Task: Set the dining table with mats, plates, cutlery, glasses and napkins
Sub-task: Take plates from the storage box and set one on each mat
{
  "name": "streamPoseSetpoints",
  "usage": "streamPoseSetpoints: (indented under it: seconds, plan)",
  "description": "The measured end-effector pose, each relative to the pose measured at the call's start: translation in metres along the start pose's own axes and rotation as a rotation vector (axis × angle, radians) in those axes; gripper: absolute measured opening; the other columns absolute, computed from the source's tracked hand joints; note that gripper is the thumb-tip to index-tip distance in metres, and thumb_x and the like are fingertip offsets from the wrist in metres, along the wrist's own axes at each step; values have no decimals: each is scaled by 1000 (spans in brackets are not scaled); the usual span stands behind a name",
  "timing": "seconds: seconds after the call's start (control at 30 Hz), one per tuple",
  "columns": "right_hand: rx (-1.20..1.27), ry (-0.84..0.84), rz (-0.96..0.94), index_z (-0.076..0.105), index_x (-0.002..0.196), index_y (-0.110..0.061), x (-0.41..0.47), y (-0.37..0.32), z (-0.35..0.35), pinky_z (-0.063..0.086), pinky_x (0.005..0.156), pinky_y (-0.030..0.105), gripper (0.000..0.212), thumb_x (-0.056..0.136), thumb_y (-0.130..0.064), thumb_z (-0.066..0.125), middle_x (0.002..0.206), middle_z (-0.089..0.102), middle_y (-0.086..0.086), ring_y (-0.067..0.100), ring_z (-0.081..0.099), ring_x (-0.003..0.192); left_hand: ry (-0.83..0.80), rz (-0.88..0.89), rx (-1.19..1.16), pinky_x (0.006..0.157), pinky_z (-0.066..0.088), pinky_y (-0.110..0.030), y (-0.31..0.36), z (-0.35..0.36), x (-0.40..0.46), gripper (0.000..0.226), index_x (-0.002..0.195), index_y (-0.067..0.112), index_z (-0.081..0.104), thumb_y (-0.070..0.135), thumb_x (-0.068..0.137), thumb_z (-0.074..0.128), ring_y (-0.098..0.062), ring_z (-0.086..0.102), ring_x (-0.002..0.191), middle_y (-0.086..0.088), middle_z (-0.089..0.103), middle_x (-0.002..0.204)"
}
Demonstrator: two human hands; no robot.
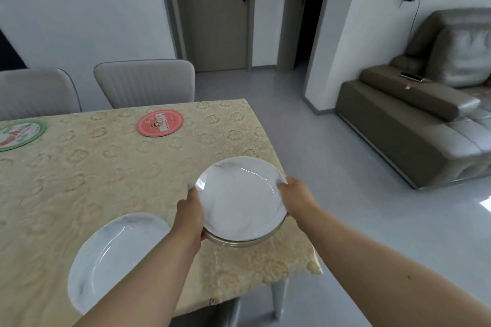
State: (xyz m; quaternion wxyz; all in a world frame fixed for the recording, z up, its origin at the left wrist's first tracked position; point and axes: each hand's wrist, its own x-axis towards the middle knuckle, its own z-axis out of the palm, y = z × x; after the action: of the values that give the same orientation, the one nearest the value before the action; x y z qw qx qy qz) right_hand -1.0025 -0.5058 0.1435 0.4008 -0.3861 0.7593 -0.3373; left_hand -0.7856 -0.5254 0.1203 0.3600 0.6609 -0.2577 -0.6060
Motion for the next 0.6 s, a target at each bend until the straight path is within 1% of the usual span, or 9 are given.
streamPoseSetpoints:
  seconds: [0.1, 0.17, 0.23, 0.37, 0.5, 0.57, 0.6]
  plan:
    - [66, -9, 26, 57, 107, -15, 21, 6, -17, 54, 78, 41, 23, 94, -29, 43, 95, 61, 6, 31, 64, 90, 38, 27, 46, 69, 58, -41, 4, 30, 10, 76, 140, 23, 39, 74, 85, 29, -30, 63, 103, -4, 59, 124]
    - [88, -7, 40, 58, 113, -14, 39, 9, -24, 53, 83, 42, 28, 94, -29, 44, 97, 61, 5, 31, 64, 95, 64, 39, 81, 71, 58, -45, 9, 48, 19, 79, 140, 20, 38, 74, 83, 31, -32, 62, 102, -5, 59, 124]
    - [88, -1, 43, 60, 115, -14, 57, 10, -30, 53, 85, 42, 30, 94, -28, 45, 97, 63, 5, 32, 64, 97, 91, 60, 116, 79, 57, -49, 16, 65, 30, 77, 140, 16, 35, 71, 86, 32, -33, 60, 104, -8, 56, 126]
    - [91, -5, 30, 61, 109, -14, 99, 9, -44, 52, 82, 40, 25, 95, -27, 45, 94, 66, 6, 30, 64, 92, 129, 100, 163, 92, 50, -52, 30, 98, 53, 80, 141, 13, 31, 72, 86, 32, -35, 56, 110, -9, 52, 130]
    - [104, -20, 18, 60, 103, -13, 143, 1, -62, 51, 75, 37, 21, 94, -25, 46, 81, 60, 2, 28, 61, 82, 160, 101, 149, 92, 49, -55, 46, 131, 73, 89, 139, 15, 33, 77, 75, 33, -36, 56, 109, -10, 52, 128]
    - [100, -43, 7, 61, 105, -12, 168, -5, -73, 50, 75, 37, 23, 93, -24, 45, 83, 60, 2, 28, 60, 84, 189, 100, 127, 93, 49, -54, 53, 149, 80, 86, 138, 14, 35, 75, 78, 34, -36, 56, 109, -10, 53, 127]
    - [91, -57, 0, 61, 106, -13, 179, -9, -79, 50, 78, 38, 23, 93, -25, 45, 86, 61, 3, 29, 61, 87, 210, 96, 117, 93, 48, -54, 56, 159, 84, 84, 139, 14, 35, 74, 80, 35, -36, 55, 110, -10, 53, 128]
